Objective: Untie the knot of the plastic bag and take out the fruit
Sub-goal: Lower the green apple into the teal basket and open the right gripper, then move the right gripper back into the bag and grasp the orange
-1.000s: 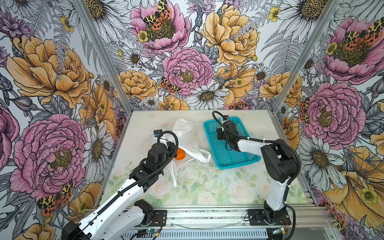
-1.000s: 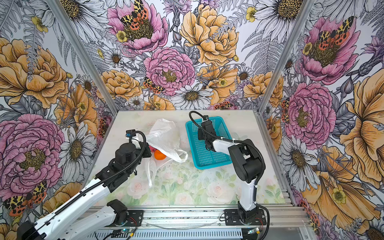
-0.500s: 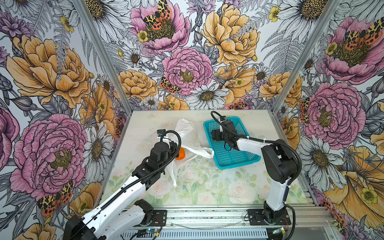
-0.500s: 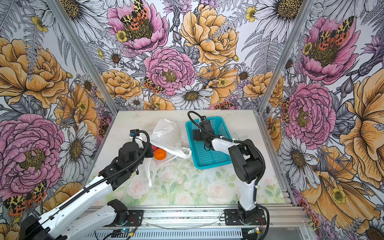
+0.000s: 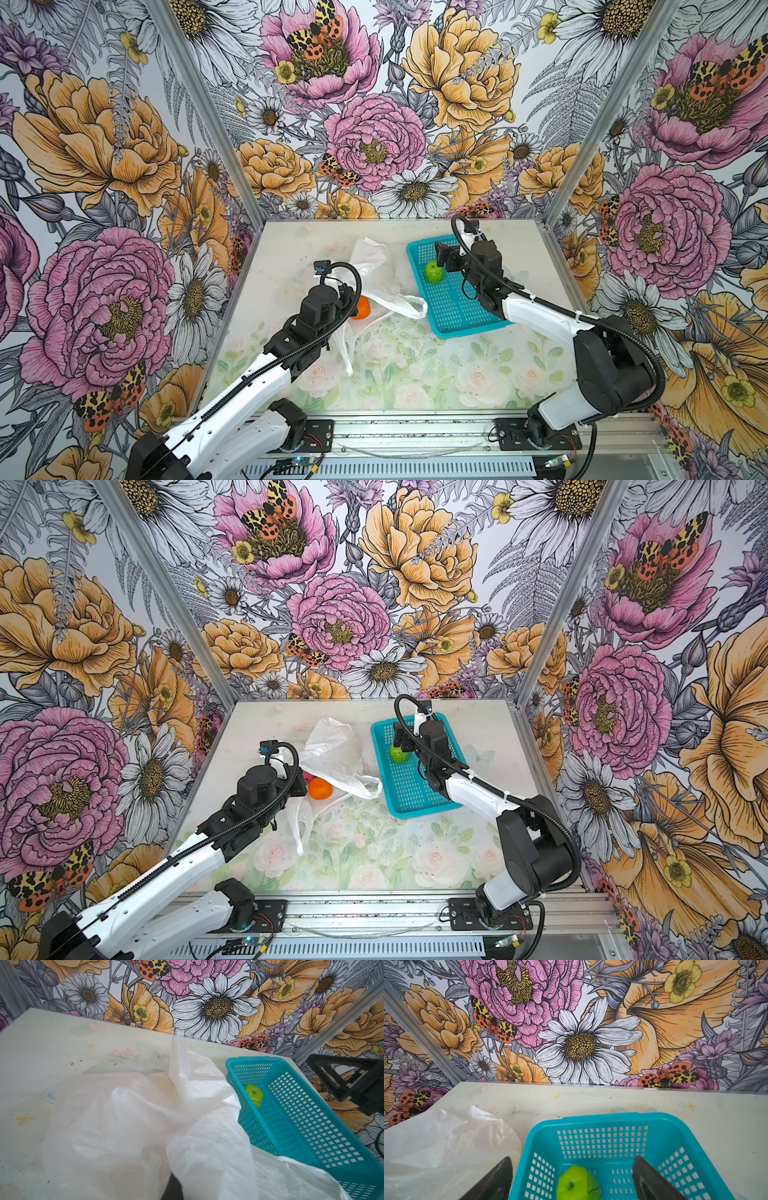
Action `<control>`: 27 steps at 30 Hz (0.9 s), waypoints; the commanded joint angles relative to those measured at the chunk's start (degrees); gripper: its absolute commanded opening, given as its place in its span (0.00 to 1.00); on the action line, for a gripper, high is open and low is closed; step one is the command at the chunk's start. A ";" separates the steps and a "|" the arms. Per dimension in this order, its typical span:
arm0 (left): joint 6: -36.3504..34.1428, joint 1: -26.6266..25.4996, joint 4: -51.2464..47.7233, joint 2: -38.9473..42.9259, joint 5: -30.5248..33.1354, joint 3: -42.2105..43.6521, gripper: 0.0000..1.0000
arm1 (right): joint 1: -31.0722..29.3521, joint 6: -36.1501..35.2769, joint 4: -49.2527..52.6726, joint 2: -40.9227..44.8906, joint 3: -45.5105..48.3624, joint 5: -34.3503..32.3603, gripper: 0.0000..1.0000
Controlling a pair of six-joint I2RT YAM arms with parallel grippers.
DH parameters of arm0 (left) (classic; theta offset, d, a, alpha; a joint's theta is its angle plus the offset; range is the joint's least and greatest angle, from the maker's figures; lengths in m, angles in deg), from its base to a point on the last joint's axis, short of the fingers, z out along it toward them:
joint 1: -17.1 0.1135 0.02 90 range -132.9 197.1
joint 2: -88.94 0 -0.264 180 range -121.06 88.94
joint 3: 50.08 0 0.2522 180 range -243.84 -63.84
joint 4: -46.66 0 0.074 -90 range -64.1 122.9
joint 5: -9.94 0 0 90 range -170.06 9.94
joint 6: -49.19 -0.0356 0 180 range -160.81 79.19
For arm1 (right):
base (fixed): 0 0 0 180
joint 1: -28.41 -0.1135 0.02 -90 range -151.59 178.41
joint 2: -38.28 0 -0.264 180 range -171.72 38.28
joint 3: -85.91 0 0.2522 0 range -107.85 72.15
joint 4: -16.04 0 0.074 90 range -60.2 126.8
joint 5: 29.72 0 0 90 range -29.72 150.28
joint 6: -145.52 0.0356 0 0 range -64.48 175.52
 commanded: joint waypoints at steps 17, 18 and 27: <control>-0.64 -4.51 -0.90 -1.00 2.85 -1.99 0.00 | -12.87 -11.88 8.14 28.16 13.94 18.82 0.74; -0.62 -4.58 -1.20 -0.90 2.89 -2.22 0.00 | -15.29 -13.32 7.43 27.71 14.24 18.96 0.74; -0.31 -4.22 -3.42 -2.17 3.39 -4.01 0.00 | -26.45 -22.72 1.43 16.54 10.38 25.82 0.59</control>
